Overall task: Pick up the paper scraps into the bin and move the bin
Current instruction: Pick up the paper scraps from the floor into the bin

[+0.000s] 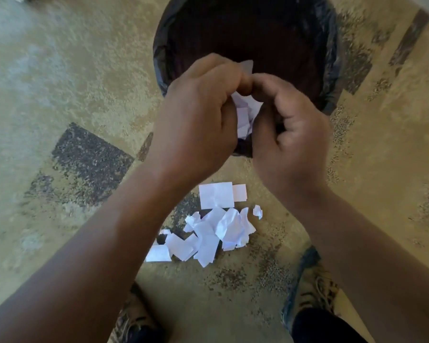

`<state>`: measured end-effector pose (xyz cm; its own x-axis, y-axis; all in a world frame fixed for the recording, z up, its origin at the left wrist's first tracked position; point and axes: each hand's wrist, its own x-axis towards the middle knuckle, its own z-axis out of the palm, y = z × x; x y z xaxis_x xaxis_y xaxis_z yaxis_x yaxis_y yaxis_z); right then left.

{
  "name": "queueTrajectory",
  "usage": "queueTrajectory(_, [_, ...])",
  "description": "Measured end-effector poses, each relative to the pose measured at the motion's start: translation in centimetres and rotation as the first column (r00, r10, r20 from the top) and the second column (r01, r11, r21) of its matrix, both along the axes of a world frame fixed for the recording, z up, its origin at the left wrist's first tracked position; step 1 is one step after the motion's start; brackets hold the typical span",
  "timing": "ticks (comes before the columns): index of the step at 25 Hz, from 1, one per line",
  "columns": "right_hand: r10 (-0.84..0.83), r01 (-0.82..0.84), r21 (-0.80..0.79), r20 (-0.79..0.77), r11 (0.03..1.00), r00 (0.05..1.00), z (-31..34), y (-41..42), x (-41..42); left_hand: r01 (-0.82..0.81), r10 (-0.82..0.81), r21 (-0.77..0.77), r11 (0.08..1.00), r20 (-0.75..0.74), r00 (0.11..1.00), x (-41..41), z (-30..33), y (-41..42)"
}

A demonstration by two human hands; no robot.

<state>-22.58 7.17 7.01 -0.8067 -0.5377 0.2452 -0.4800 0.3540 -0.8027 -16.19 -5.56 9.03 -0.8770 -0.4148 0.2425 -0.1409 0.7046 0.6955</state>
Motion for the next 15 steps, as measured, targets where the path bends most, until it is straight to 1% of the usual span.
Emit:
queueTrajectory(1, [0.038,-0.04,-0.038,-0.06,0.998,0.997,-0.2,0.8,0.7,-0.017,0.017,-0.004,1.0,-0.098,0.995,1.3,-0.3,0.8])
queueTrajectory(3, [0.098,-0.11,-0.08,-0.15,0.991,0.984,-0.6,2.3,2.2,-0.011,0.009,-0.009,1.0,-0.199,0.98,3.8,-1.6,2.5])
queueTrajectory(4, [0.129,-0.143,-0.081,-0.163,0.986,0.978,-1.0,3.0,3.3,0.0,-0.001,-0.004,1.0,-0.213,0.977,5.1,-2.5,3.3])
queueTrajectory(6, [0.192,-0.196,-0.026,-0.114,0.98,0.975,-3.2,4.3,5.5,0.038,-0.032,0.032,0.999,-0.177,0.984,7.4,-5.4,4.4])
queueTrajectory(7, [0.224,-0.222,0.036,-0.059,0.974,0.973,-4.9,5.1,6.3,0.045,-0.036,0.081,0.996,-0.11,0.993,8.5,-7.6,4.8])
queueTrajectory(8, [0.251,-0.251,0.132,0.021,0.959,0.968,-7.1,5.9,7.0,0.02,-0.02,0.148,0.989,-0.001,1.0,9.7,-10.0,5.1])
queueTrajectory(9, [0.256,-0.28,0.258,0.124,0.924,0.959,-9.3,6.7,7.5,-0.027,-0.005,0.213,0.977,0.145,0.989,10.8,-12.4,5.5])
queueTrajectory(10, [0.237,-0.316,0.402,0.235,0.86,0.943,-11.5,7.4,7.8,-0.07,-0.014,0.259,0.963,0.309,0.951,12.0,-14.9,6.0])
queueTrajectory(11, [0.192,-0.357,0.535,0.34,0.766,0.921,-13.3,7.7,7.9,-0.107,-0.04,0.275,0.956,0.48,0.877,13.1,-17.1,6.3])
queueTrajectory(12, [0.123,-0.394,0.631,0.428,0.668,0.895,-14.8,7.8,8.0,-0.133,-0.07,0.266,0.955,0.635,0.769,14.2,-18.9,6.5])
queueTrajectory(13, [0.048,-0.414,0.686,0.484,0.599,0.874,-16.1,7.5,8.0,-0.144,-0.098,0.25,0.957,0.753,0.651,15.1,-20.3,6.7])
queueTrajectory(14, [-0.003,-0.42,0.717,0.507,0.556,0.862,-17.0,7.1,8.2,-0.154,-0.121,0.244,0.958,0.825,0.552,15.8,-21.2,6.8])
queueTrajectory(15, [-0.008,-0.427,0.744,0.502,0.514,0.865,-17.9,6.5,8.4,-0.172,-0.129,0.24,0.955,0.863,0.489,16.3,-21.9,7.0])
